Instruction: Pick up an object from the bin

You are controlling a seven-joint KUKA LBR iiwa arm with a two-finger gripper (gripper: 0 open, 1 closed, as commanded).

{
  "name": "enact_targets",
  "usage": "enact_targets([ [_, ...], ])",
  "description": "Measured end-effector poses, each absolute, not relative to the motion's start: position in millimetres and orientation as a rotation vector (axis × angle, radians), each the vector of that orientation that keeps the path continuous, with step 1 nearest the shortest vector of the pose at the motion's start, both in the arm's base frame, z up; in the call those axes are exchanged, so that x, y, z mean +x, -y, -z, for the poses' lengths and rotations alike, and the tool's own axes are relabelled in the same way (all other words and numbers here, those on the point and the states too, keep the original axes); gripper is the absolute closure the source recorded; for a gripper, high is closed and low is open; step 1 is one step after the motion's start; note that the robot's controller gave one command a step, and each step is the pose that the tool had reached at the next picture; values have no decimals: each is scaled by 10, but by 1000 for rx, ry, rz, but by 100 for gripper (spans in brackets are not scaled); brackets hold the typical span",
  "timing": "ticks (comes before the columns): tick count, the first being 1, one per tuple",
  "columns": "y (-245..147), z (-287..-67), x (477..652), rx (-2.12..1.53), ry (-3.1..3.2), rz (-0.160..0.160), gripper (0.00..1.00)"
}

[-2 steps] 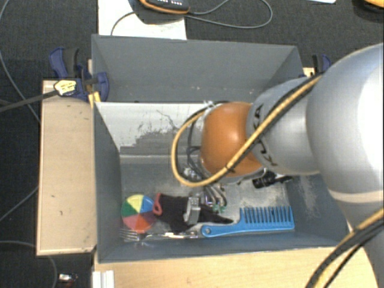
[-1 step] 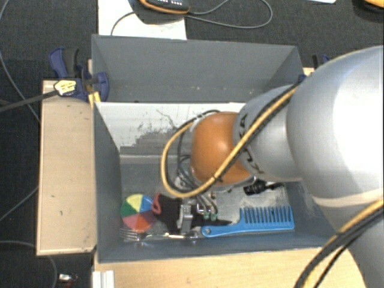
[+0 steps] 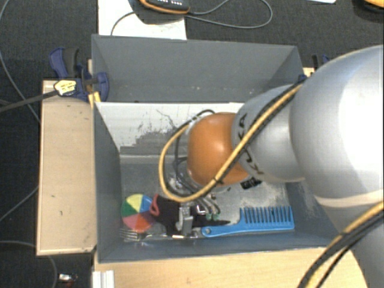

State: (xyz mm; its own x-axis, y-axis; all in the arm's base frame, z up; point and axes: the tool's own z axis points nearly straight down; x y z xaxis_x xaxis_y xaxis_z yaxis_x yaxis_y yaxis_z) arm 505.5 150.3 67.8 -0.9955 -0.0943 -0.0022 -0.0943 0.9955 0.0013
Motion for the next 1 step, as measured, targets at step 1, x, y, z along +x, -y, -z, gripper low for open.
enact_targets([
  [1,-1476,-785,5047,-365,-3123,-3,0],
])
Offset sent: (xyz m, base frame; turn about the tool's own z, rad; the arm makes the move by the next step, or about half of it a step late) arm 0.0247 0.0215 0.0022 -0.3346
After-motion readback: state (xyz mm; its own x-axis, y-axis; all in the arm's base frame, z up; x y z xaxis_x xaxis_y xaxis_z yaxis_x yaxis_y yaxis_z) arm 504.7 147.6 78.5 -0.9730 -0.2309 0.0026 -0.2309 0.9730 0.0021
